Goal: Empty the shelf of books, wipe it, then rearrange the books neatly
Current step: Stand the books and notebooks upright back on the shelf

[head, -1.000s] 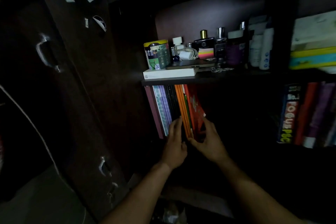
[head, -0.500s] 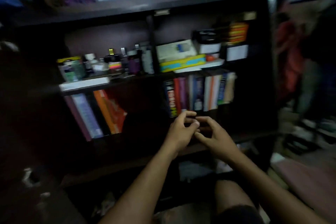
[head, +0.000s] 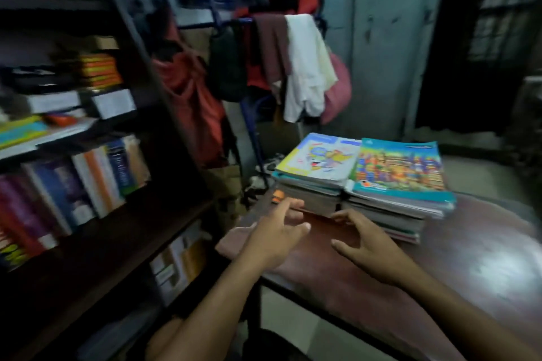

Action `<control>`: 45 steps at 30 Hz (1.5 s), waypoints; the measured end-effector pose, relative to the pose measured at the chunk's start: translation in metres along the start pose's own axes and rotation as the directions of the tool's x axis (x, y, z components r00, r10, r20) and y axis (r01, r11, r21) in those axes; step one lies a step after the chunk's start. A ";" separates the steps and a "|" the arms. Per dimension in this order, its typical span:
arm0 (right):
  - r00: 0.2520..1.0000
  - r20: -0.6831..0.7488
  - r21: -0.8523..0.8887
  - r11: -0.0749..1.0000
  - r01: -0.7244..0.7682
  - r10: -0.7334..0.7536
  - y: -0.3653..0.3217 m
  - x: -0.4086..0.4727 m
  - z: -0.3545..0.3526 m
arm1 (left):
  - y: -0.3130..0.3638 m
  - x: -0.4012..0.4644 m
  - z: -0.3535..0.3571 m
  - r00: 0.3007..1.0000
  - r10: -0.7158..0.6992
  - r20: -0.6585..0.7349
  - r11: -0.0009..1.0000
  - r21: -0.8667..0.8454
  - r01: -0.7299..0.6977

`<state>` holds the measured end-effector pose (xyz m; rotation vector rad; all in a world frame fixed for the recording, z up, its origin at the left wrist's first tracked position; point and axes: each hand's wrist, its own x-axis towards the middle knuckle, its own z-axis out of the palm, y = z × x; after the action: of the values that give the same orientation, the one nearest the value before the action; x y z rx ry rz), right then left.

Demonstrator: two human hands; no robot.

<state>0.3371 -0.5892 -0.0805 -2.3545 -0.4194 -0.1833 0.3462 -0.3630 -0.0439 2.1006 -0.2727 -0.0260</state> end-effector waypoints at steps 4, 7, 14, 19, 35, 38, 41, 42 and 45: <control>0.966 -0.058 0.112 0.963 -0.246 0.254 0.048 -0.028 -0.006 | -0.001 0.011 0.028 0.996 -0.021 0.089 0.998 -0.059 0.026; 0.822 -0.037 0.639 0.646 -0.417 0.568 0.068 -0.040 -0.018 | -0.004 0.017 0.046 0.991 -0.022 0.130 0.995 -0.094 0.035; 0.680 -0.069 0.970 0.207 -0.124 0.730 0.082 -0.030 -0.059 | 0.025 0.039 0.074 0.980 -0.092 0.175 0.953 -0.269 0.138; 0.712 -0.021 0.890 0.338 -0.307 0.702 0.074 -0.006 -0.082 | 0.046 0.059 0.093 0.981 -0.120 0.155 0.909 -0.379 0.172; 0.708 0.012 0.937 0.239 -0.255 0.707 0.068 -0.086 -0.087 | 0.047 0.029 0.124 0.932 -0.294 0.211 0.740 -0.567 0.362; 0.718 0.074 0.937 0.198 -0.287 0.692 0.060 -0.126 -0.084 | 0.049 0.015 0.126 0.871 -0.279 0.405 0.790 -0.419 0.448; 0.724 0.146 0.952 0.104 -0.289 0.674 0.053 -0.155 -0.084 | 0.048 -0.003 0.137 0.833 -0.286 0.473 0.806 -0.352 0.476; 0.722 0.179 0.950 0.074 -0.303 0.668 0.051 -0.162 -0.084 | 0.046 -0.011 0.139 0.828 -0.303 0.471 0.787 -0.366 0.496; 0.726 0.267 0.919 0.060 -0.390 0.634 0.046 -0.178 -0.079 | 0.046 -0.042 0.128 0.839 -0.342 0.423 0.788 -0.358 0.501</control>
<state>0.1858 -0.7184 -0.0970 -1.0494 0.4303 0.1649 0.2808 -0.4850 -0.0753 1.6297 0.0244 -0.6724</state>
